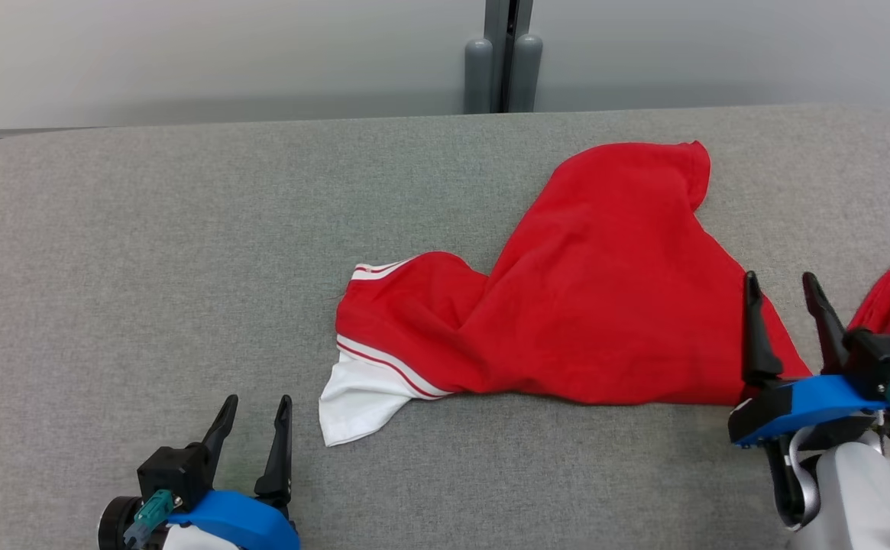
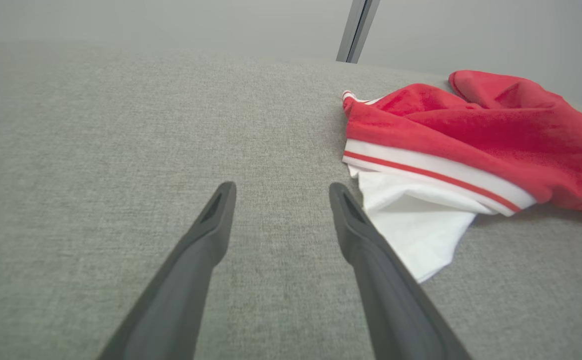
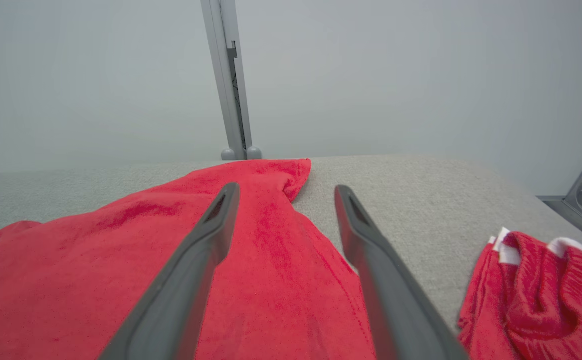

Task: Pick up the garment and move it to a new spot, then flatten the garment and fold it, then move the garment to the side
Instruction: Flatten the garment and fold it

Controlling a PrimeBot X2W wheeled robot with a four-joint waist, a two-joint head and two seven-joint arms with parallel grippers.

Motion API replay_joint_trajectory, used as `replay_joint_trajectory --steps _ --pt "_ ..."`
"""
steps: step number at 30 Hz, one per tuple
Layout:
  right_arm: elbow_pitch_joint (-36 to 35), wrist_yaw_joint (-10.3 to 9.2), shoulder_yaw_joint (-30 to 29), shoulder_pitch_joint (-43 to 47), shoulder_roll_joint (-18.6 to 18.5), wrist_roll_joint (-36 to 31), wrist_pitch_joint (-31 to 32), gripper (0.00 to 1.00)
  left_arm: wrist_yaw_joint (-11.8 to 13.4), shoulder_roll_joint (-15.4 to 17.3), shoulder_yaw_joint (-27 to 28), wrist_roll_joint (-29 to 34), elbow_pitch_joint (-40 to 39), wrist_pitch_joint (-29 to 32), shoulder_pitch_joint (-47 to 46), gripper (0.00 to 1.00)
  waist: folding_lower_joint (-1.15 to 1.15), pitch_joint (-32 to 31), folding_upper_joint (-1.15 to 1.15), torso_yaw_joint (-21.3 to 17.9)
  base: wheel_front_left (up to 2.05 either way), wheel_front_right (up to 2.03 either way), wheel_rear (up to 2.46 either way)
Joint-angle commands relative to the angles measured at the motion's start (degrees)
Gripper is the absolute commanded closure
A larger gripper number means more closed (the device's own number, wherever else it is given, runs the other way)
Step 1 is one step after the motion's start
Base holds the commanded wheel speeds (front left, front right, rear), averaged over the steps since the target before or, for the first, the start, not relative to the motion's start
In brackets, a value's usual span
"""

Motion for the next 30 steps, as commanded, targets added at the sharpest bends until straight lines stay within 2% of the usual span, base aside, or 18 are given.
replay_joint_trajectory --steps 1,7,16,24,30 --pt "-0.12 0.03 1.43 -0.41 -0.18 0.36 -0.2 0.0 -0.1 0.24 -0.17 -0.06 0.12 -0.13 -0.28 0.0 0.0 -0.43 0.0 0.31 0.0 0.0 0.0" --pt "-0.84 0.02 3.87 2.43 -0.23 -0.42 -0.2 0.0 -0.1 -0.37 0.04 0.5 0.69 -0.12 0.77 0.0 0.0 -2.41 0.0 0.49 0.0 0.0 0.0" --pt "-0.71 0.02 6.23 9.77 -0.22 -1.04 -0.19 0.0 -0.1 -1.84 -0.31 1.05 0.98 -0.13 3.2 0.0 0.0 -5.59 0.0 -1.39 0.0 0.0 0.0" --pt "-1.82 0.02 7.35 9.52 -0.21 -0.82 -0.19 0.0 -0.09 -2.0 -4.1 -0.93 2.99 -0.13 2.23 0.0 0.0 -3.92 0.0 -3.55 0.0 0.0 0.0" --pt "-2.88 0.02 7.24 8.05 -0.21 -1.34 -0.2 0.0 -0.09 -1.88 -4.08 -2.78 7.2 -0.08 0.91 0.0 0.0 -2.24 0.0 -4.94 0.0 0.0 0.0"
